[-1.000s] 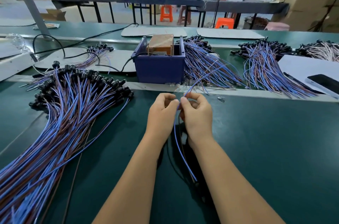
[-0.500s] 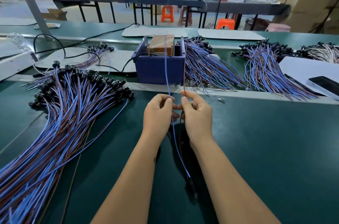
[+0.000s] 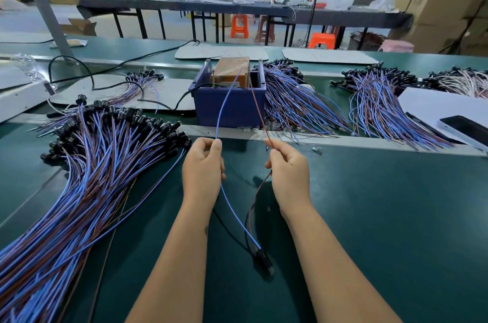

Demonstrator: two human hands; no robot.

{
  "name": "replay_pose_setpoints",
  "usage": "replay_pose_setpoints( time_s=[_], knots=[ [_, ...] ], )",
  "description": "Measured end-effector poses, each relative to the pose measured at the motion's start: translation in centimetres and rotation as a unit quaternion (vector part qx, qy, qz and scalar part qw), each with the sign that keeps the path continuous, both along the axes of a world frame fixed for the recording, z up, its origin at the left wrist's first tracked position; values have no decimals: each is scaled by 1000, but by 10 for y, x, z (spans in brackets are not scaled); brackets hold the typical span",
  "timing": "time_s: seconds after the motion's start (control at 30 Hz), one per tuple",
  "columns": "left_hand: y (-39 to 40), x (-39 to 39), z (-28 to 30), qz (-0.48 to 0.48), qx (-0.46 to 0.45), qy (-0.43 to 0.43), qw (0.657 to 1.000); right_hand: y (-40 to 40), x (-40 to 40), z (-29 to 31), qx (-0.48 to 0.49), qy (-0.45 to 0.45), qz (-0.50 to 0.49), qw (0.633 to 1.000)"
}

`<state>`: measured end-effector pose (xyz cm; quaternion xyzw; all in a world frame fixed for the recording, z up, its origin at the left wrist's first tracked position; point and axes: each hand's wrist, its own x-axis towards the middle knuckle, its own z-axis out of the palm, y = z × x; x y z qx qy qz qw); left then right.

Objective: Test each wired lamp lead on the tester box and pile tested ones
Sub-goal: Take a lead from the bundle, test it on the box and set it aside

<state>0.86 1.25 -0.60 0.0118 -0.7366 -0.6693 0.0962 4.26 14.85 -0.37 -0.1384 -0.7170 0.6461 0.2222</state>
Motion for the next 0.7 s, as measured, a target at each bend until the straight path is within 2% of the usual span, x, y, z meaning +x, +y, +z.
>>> replay_pose_setpoints(
  time_s=[0.2,0.7],
  knots=[
    [0,1,1,32,-31,8,999,0,0,-1,12,2,1,1000],
    [-8,-5,0,62,42,-36,997,-1,0,1,35,2,8,999]
  ],
)
